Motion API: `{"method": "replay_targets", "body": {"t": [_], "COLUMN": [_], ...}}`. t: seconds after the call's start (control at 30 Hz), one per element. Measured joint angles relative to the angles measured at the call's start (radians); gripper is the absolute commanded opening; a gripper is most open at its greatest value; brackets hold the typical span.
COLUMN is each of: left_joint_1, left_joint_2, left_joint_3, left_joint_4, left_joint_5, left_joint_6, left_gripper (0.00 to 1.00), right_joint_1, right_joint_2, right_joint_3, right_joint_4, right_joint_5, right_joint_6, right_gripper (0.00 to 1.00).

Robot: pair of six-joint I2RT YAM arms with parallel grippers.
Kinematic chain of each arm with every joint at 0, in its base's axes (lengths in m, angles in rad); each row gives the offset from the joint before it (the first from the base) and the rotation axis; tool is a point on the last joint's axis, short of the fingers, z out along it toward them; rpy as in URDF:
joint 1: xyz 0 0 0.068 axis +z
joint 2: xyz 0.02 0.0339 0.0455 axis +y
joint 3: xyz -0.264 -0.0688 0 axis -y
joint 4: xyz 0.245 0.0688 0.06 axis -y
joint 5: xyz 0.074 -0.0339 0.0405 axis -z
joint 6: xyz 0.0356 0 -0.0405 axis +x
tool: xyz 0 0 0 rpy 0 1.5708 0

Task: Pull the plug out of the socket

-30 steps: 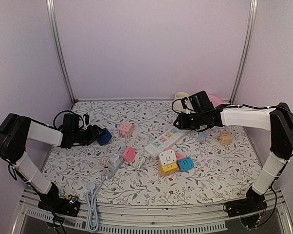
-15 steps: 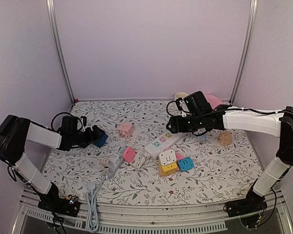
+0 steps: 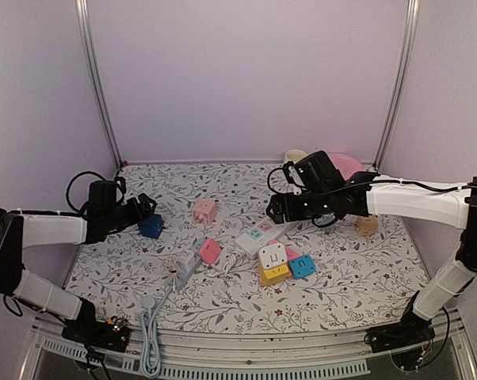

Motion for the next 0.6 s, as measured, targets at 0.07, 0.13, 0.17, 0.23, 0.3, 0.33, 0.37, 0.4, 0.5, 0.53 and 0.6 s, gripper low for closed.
{"method": "replay_targets", "body": {"t": [0.07,0.13,0.17,0.23,0.3,0.33,0.37,0.4,0.5,0.53,0.6], "left_joint_1": [-0.011,-0.04,-0.064,-0.129,-0.192,-0.224,-0.253,-0.279,-0.336,-0.352,-0.383], "left_joint_2": [-0.034,-0.07,-0.086,-0.111,-0.126,-0.132,-0.137,-0.138,-0.138,-0.136,-0.128], "left_joint_3": [0.0,0.001,0.004,0.016,0.032,0.042,0.051,0.06,0.076,0.08,0.089], "left_joint_4": [-0.017,-0.037,-0.047,-0.058,-0.061,-0.061,-0.061,-0.06,-0.055,-0.053,-0.05], "left_joint_5": [-0.031,-0.063,-0.074,-0.092,-0.106,-0.108,-0.109,-0.108,-0.1,-0.095,-0.081], "left_joint_6": [0.014,0.037,0.052,0.081,0.107,0.121,0.13,0.14,0.164,0.173,0.191], "left_gripper": [0.97,0.97,0.97,0.97,0.96,0.96,0.96,0.96,0.96,0.96,0.96], "right_joint_1": [0.01,0.017,0.02,0.027,0.04,0.051,0.063,0.076,0.129,0.149,0.179], "right_joint_2": [0.0,-0.002,-0.004,-0.013,-0.026,-0.033,-0.039,-0.044,-0.047,-0.047,-0.047], "right_joint_3": [0.0,0.0,0.0,0.0,0.0,0.0,0.0,0.0,0.0,0.0,0.0], "right_joint_4": [-0.011,-0.022,-0.028,-0.042,-0.054,-0.062,-0.069,-0.077,-0.107,-0.12,-0.143], "right_joint_5": [0.008,0.011,0.011,0.014,0.019,0.023,0.027,0.031,0.042,0.049,0.063], "right_joint_6": [0.002,0.008,0.012,0.018,0.025,0.031,0.037,0.042,0.066,0.079,0.096], "right_gripper": [0.9,0.9,0.9,0.9,0.9,0.9,0.9,0.9,0.91,0.91,0.91]}}
